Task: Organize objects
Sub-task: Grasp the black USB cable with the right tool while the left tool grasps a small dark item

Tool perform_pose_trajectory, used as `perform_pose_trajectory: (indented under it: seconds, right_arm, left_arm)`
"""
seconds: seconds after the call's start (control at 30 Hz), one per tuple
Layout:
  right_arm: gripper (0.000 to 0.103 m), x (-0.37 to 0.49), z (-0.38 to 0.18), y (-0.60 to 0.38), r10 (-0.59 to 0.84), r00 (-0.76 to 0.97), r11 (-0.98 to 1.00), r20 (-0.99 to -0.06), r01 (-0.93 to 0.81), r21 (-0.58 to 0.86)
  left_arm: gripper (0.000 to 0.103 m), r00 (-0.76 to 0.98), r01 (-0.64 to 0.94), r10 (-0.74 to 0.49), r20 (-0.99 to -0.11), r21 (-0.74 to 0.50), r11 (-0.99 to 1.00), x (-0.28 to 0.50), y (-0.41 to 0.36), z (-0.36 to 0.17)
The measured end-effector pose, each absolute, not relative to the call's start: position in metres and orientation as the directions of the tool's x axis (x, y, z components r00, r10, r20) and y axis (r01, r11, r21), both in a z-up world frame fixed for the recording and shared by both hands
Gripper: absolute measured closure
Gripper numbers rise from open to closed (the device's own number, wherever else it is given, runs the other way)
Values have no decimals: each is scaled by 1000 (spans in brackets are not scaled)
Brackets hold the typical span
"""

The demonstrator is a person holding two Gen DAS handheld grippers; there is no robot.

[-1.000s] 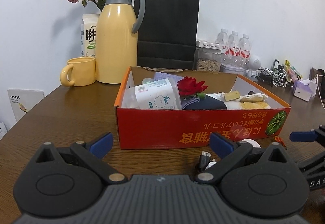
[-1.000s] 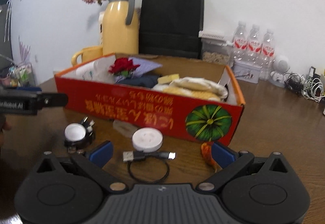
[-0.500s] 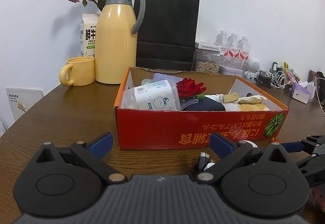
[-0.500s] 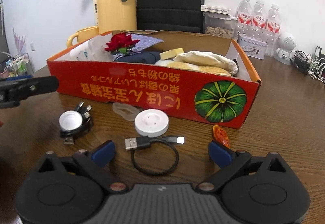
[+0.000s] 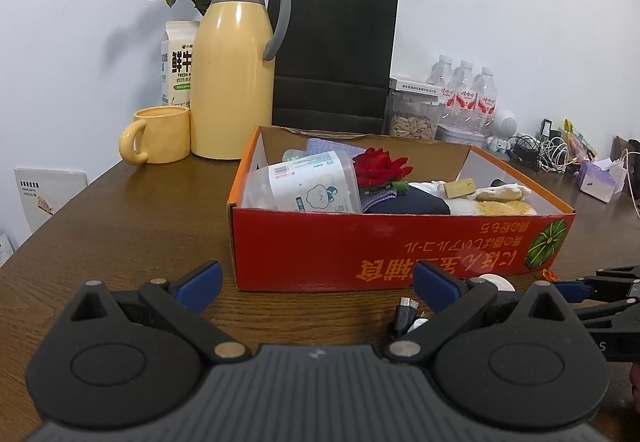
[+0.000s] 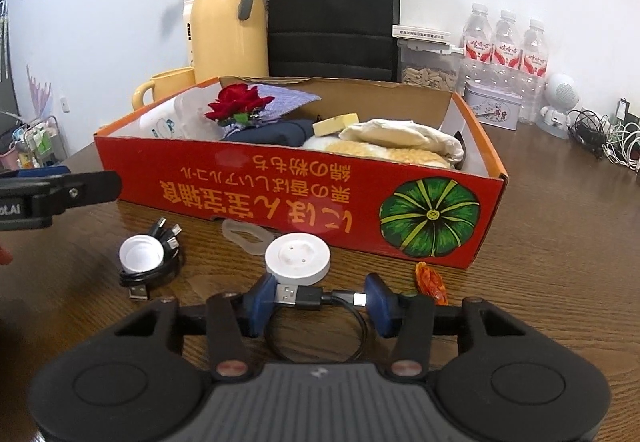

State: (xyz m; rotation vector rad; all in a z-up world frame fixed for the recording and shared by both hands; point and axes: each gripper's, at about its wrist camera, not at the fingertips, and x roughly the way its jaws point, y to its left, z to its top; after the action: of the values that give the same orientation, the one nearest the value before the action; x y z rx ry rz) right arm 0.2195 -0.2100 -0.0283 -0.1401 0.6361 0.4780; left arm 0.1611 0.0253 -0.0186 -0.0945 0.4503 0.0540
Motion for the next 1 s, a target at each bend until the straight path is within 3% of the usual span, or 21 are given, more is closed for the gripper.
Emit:
perform_pose_trajectory:
  seconds: [0.17, 0.2, 0.23, 0.7, 1.0]
  right_arm:
    - [58, 218, -27, -211, 384, 708, 885, -592, -464, 19]
    - [62, 217, -27, -212, 384, 714, 886, -586, -463, 17]
    - [74, 216, -26, -212, 385, 719, 887, -579, -462, 16]
    - [74, 200, -17, -219, 405, 771, 885, -491, -466, -1]
    - [74, 192, -11, -225, 421, 798, 885, -432, -466, 2]
  left_arm:
    - [0, 898, -75, 33, -439, -78, 994, 162, 25, -19]
    - [0, 898, -76, 34, -439, -79, 994, 162, 25, -19]
    - [0, 898, -78, 35, -438, -80, 994, 162, 25, -19]
    - [0, 893, -125, 78, -444, -77, 989, 166, 27, -23]
    - [0, 893, -57, 33, -448, -39, 998, 161, 11, -25]
